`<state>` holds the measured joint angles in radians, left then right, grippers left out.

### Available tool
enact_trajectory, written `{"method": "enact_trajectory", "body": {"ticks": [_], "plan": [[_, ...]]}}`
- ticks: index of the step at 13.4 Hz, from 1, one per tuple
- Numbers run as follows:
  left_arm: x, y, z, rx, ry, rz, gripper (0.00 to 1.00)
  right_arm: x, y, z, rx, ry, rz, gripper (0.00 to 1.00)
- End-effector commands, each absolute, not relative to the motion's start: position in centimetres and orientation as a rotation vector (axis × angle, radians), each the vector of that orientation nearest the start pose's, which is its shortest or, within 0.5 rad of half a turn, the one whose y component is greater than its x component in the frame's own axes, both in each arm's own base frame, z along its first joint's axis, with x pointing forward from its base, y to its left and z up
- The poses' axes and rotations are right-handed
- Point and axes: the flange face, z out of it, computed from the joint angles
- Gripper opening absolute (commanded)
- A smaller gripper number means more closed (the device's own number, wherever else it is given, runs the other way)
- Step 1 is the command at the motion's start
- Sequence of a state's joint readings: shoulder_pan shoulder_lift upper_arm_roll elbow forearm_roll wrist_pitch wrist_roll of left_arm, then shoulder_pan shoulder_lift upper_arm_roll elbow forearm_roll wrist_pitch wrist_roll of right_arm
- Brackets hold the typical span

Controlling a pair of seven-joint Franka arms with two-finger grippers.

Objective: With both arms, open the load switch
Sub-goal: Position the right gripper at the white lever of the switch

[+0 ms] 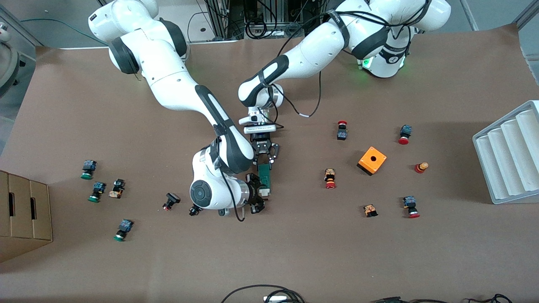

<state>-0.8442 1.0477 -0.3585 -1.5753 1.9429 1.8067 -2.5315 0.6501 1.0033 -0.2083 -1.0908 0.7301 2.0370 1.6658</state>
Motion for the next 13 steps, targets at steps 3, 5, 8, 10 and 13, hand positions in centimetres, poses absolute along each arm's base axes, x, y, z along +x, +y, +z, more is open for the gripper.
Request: {"method": "enact_trajectory", "body": {"ticks": [3,5,8,10,13], "plan": [[34.0,-57.8,5.0,-2.490,-0.148,-1.853,0.49,66.4,41.1,24.2,-2.092,1.913,0.631,1.00],[34.0,-57.7,4.9,-2.490,-0.148,-1.852,0.49,66.4,41.2,24.0,-2.095,1.909,0.624,1.00],[34.0,-57.7,4.9,-2.491,-0.152,-1.851,0.50,66.2,41.7,23.9,-2.093,1.904,0.596,1.00],[34.0,-57.7,4.9,-2.491,-0.150,-1.849,0.51,66.7,40.7,22.7,-2.073,1.924,0.580,1.00],[34.0,-57.7,5.0,-2.491,-0.152,-1.853,0.51,66.9,40.6,22.1,-2.058,1.923,0.557,1.00]]}}
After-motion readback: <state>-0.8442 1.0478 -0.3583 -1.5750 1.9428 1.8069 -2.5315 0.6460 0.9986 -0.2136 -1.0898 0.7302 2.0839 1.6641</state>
